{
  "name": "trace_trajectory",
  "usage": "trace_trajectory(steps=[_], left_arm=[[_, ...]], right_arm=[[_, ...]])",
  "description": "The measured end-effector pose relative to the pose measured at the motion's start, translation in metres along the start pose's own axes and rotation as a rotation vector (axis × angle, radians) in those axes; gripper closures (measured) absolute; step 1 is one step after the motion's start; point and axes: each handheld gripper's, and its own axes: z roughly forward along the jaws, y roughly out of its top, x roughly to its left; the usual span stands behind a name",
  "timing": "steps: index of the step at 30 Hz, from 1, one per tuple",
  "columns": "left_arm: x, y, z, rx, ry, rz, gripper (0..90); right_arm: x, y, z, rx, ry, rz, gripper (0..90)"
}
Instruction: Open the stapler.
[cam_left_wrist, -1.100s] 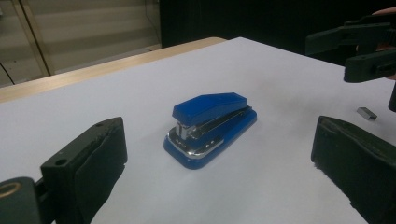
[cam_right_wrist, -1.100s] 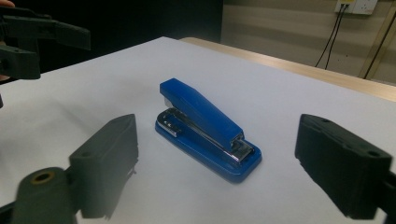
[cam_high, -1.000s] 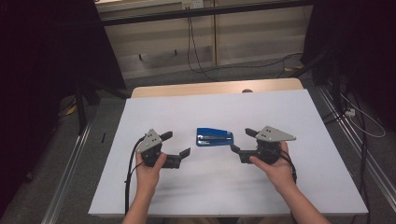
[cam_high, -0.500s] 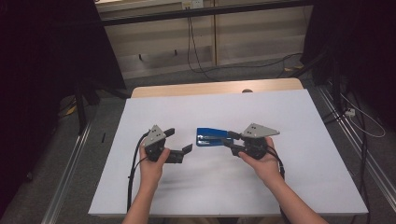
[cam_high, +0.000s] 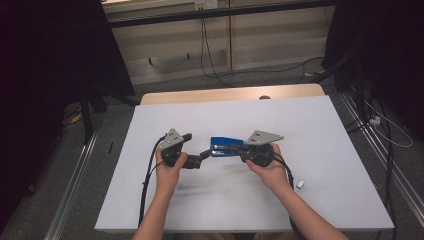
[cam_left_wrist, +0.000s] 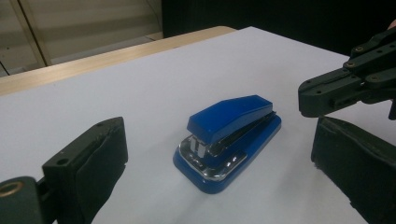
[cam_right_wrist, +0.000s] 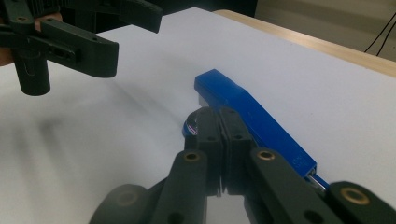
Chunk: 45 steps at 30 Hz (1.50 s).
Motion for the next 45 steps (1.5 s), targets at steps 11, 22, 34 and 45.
trace_trajectory(steps=[11,22,34,45], left_arm=[[0.013,-0.001,0.014,-0.005,0.013,-0.055,4.2],[0.026,-0.008,0.019,0.036,0.045,-0.055,4.2],[0.025,-0.009,0.023,0.051,0.060,-0.060,7.0],[0.023,-0.012,0.031,0.153,0.052,-0.074,65.8]], right_arm=[[-0.002,-0.003,0.017,0.038,0.007,0.001,90.0],[0.007,-0.002,0.044,0.112,-0.003,-0.049,90.0],[0.005,-0.004,0.060,0.157,-0.034,-0.090,90.0],[0.005,-0.007,0.060,0.147,-0.035,-0.072,90.0]])
